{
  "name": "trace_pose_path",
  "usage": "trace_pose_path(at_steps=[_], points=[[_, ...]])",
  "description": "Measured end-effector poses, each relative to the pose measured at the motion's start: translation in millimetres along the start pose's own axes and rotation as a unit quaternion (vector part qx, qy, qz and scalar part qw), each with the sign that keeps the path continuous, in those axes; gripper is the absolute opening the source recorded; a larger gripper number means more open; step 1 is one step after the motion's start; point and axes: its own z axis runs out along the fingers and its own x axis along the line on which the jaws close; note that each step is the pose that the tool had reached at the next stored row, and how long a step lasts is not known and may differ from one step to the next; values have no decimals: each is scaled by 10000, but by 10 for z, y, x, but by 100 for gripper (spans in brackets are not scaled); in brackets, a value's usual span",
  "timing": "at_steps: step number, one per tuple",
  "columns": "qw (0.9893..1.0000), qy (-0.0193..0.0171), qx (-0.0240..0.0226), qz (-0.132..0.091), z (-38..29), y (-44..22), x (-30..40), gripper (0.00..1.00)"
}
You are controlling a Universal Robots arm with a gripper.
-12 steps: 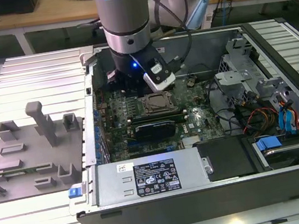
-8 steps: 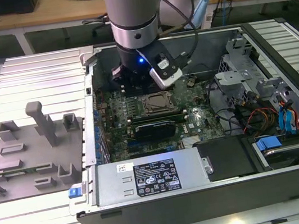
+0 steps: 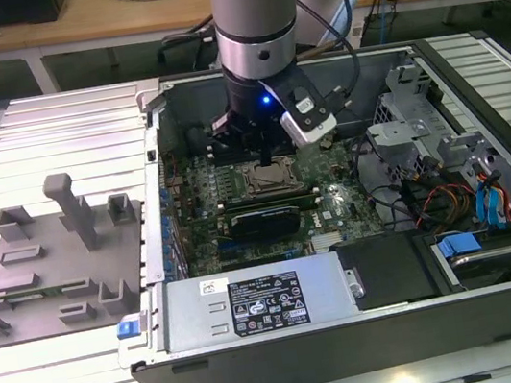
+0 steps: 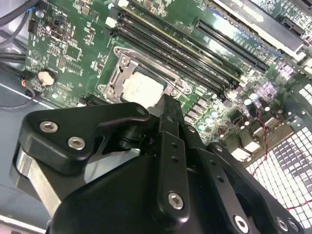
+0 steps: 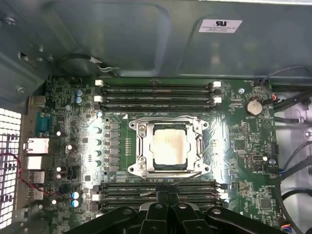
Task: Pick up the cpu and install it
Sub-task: 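Install the second cpu locking lever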
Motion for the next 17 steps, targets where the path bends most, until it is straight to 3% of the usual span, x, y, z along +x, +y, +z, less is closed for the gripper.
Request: trace_pose_path(at_steps=[7, 17], points=[[10000, 6, 0, 5, 150, -47, 8, 11], [10000, 3, 2, 41, 259, -78, 36, 11]])
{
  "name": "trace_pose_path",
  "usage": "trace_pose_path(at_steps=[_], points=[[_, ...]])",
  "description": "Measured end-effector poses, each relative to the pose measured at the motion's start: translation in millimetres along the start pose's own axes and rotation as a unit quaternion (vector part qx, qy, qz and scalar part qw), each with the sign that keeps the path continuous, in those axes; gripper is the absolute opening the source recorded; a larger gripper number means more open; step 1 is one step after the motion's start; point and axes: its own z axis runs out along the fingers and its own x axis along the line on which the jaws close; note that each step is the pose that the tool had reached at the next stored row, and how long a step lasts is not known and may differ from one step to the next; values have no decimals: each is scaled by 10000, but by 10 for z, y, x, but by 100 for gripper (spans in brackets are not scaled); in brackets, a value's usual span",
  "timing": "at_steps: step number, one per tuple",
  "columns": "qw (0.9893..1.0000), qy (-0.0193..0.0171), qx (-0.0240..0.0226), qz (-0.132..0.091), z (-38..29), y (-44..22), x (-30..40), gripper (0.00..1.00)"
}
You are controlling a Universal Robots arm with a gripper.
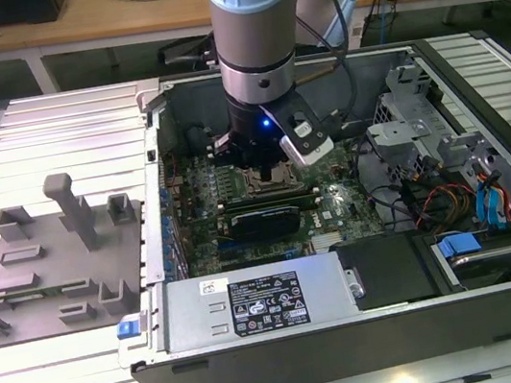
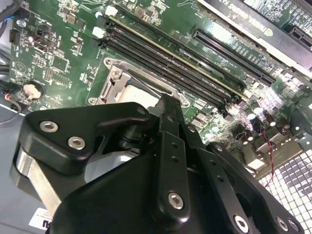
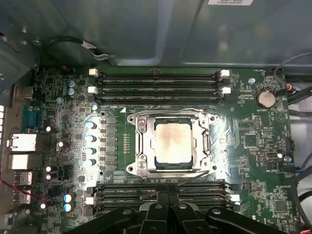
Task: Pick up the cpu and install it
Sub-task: 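Install the second cpu locking lever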
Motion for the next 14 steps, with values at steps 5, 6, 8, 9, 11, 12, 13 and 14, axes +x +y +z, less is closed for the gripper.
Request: trace_pose_path(at_steps=[5, 6, 8, 9, 11, 12, 13, 14], points=[[10000, -5, 2, 35, 68, -11, 58, 11], [10000, -10, 5, 67, 100, -16, 77, 11], [9999, -16, 7, 105, 141, -23, 95, 11], [9999, -17, 7, 111, 152, -24, 96, 11], [9999, -17, 9, 115, 168, -27, 103, 11], [9999, -17, 9, 114, 168, -27, 103, 11], [9999, -17, 8, 114, 169, -27, 103, 11], [9999, -17, 8, 114, 170, -27, 103, 11]])
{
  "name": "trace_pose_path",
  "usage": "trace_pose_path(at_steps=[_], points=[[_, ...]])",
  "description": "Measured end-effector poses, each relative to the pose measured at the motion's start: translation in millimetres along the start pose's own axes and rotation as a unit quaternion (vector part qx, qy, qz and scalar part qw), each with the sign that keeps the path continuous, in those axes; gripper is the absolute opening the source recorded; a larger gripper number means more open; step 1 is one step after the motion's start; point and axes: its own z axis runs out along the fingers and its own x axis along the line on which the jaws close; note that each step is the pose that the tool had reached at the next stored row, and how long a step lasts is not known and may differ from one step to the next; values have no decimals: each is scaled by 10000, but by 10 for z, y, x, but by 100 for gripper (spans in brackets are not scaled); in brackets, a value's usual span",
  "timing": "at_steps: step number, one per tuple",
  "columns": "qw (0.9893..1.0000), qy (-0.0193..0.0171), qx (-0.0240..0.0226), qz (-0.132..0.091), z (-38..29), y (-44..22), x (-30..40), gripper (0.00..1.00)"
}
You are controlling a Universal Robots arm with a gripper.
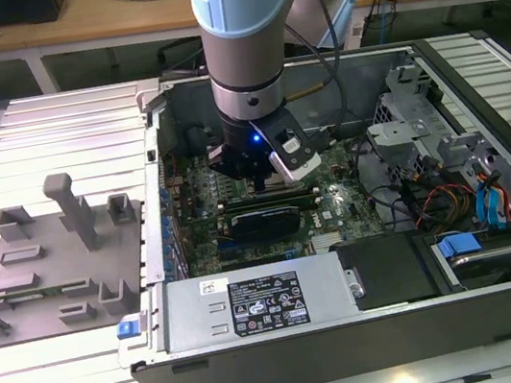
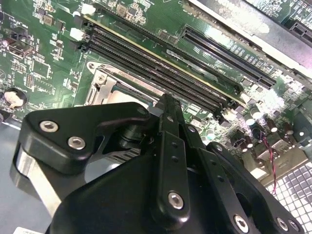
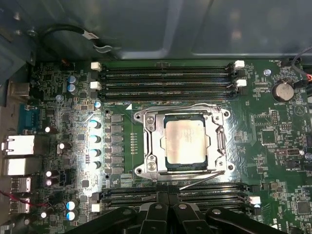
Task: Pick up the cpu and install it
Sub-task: 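Install the second cpu locking lever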
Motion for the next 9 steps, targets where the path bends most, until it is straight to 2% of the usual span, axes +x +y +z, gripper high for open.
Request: trace_pose_path(at_steps=[5, 9], points=[[10000, -1, -1, 0, 2, 0, 1, 11], [10000, -34, -2, -5, 14, -4, 50, 11]])
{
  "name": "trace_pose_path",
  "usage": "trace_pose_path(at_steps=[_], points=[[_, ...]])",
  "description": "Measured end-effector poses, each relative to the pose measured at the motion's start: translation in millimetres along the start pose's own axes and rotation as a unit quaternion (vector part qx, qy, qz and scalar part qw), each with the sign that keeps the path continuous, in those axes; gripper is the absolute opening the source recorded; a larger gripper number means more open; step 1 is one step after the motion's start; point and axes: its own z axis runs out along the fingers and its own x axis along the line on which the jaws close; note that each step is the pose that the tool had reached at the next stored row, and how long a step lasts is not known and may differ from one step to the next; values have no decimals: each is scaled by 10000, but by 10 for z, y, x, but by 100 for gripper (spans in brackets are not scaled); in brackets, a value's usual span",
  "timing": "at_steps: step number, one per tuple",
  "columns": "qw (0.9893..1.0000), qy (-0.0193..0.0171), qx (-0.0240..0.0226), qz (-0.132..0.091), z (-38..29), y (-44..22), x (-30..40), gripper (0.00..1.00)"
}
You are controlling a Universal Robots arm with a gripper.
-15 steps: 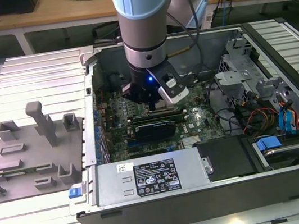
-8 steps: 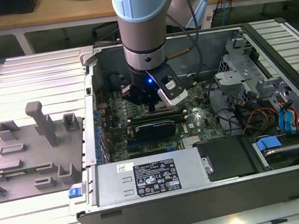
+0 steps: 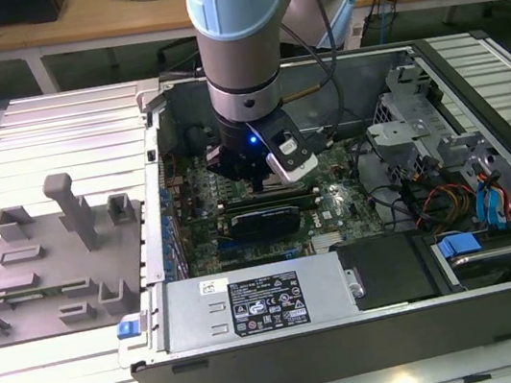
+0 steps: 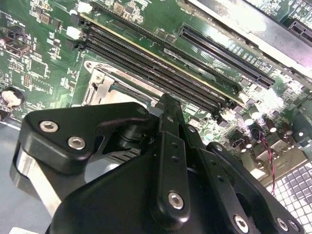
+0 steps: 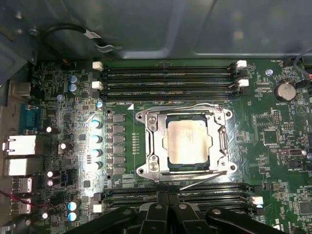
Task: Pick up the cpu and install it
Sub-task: 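Install the second cpu locking lever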
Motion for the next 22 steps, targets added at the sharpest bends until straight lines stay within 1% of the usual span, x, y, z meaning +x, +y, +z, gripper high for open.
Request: trace_pose_path(at_steps=[4, 7, 10, 11, 12, 14, 15, 17, 19, 22], points=[[10000, -6, 0, -1, 21, -4, 21, 11], [10000, -5, 0, -2, 57, -10, 33, 11], [10000, -6, -7, 0, 120, -21, 53, 11], [10000, -5, -14, 0, 124, -23, 66, 11], [10000, -4, -32, 1, 125, -23, 70, 11], [9999, -2, -100, 5, 126, -23, 74, 11], [9999, -2, -119, 7, 129, -23, 77, 11], [9999, -2, -137, 7, 144, -26, 90, 11], [9999, -1, -144, 7, 165, -30, 106, 11], [9999, -1, -154, 8, 201, -38, 151, 11]])
